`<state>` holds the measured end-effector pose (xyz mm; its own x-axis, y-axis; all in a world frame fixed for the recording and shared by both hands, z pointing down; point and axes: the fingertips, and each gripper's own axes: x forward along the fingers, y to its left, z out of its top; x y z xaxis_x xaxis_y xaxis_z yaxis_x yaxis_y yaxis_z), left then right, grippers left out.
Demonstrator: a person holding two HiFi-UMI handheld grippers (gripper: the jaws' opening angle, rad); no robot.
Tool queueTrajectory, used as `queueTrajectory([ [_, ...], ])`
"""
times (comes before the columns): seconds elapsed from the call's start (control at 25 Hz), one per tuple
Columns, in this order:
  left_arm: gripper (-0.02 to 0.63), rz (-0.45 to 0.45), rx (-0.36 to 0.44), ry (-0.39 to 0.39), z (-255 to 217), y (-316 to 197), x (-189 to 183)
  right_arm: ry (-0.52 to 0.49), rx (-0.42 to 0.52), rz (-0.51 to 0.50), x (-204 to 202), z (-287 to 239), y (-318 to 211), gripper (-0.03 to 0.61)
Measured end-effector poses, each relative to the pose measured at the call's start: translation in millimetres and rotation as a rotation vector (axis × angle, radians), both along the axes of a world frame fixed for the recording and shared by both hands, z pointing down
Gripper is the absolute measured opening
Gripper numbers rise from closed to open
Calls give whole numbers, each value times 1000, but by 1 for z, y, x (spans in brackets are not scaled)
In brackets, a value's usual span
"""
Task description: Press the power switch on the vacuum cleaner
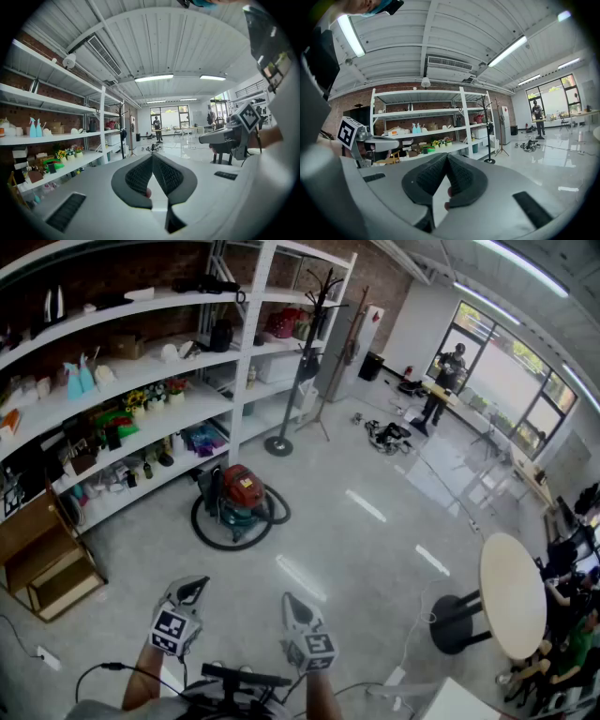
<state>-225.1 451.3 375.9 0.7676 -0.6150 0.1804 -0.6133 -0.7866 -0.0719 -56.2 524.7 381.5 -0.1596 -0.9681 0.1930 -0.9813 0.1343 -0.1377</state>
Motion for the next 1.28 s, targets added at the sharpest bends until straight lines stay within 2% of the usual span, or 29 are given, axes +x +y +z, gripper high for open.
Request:
queueTrajectory([
  [0.56,8,-16,9,-8,3,-2,22,7,-7,-11,24,9,-4,12],
  [0.92,8,-48,24,-44,9,10,36,-13,-10,-39,40,22,5,12],
  [1.28,8,-45,37,-42,6,-6,48,-26,3,-28,61,24,-11,12],
])
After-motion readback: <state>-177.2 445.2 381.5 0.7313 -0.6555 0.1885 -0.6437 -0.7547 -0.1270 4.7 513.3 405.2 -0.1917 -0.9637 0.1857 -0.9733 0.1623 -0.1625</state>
